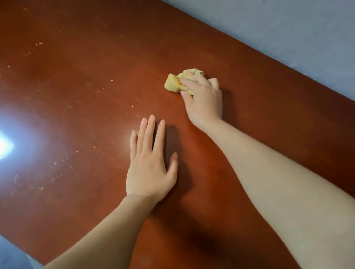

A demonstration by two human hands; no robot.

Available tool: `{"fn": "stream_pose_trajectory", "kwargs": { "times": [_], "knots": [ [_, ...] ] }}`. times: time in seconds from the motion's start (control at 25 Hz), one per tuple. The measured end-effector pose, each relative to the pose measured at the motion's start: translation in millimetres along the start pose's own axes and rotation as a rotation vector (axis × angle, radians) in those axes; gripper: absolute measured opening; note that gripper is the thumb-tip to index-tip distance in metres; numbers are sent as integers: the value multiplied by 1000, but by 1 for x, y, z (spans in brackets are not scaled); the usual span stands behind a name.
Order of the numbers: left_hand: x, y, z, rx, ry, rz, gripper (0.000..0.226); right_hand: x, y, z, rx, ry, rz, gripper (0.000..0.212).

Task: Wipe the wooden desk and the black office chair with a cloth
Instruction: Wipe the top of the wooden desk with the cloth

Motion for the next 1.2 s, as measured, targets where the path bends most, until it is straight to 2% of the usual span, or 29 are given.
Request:
{"fn": "stream_pose_trajectory", "kwargs": {
  "times": [0.16,0.24,0.32,0.4,0.52,0.64,0.76,1.0,1.2],
  "knots": [
    [-18,-6,-1,12,-301,-57,66,3,-37,-23,-117,8,-58,34],
    [-35,-15,-5,67,-297,-7,57,5,-60,-35,-158,31,-80,35],
    [-54,-37,-18,94,-185,118,48,6,-86,-53,-221,46,-116,36],
    [-70,-67,-35,-38,-110,273,46,5,-114,-70,-309,61,-156,36],
    [-83,-118,-63,-389,-31,476,54,2,-159,-88,-426,102,-211,36],
    [-81,-144,-79,-680,-43,532,60,0,-208,-95,-585,124,-231,39],
    [-80,-145,-84,-841,-176,618,63,-2,-240,-87,-761,147,-261,43],
    [-81,-146,-85,-830,-398,655,66,-6,-206,-82,-1217,38,-279,31],
    [-81,-148,-84,-818,-455,679,69,11,-176,-123,-1147,39,-238,36]
  ]
}}
Point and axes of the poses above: each hand's wrist, its own y-axis towards the middle knuckle, its own x-axis out of the palm, z = x × y, the point moved 2 cm from there along y, towards the middle knuckle, and after that the axes turned 10 degrees about -y, right-handed, at the moved point
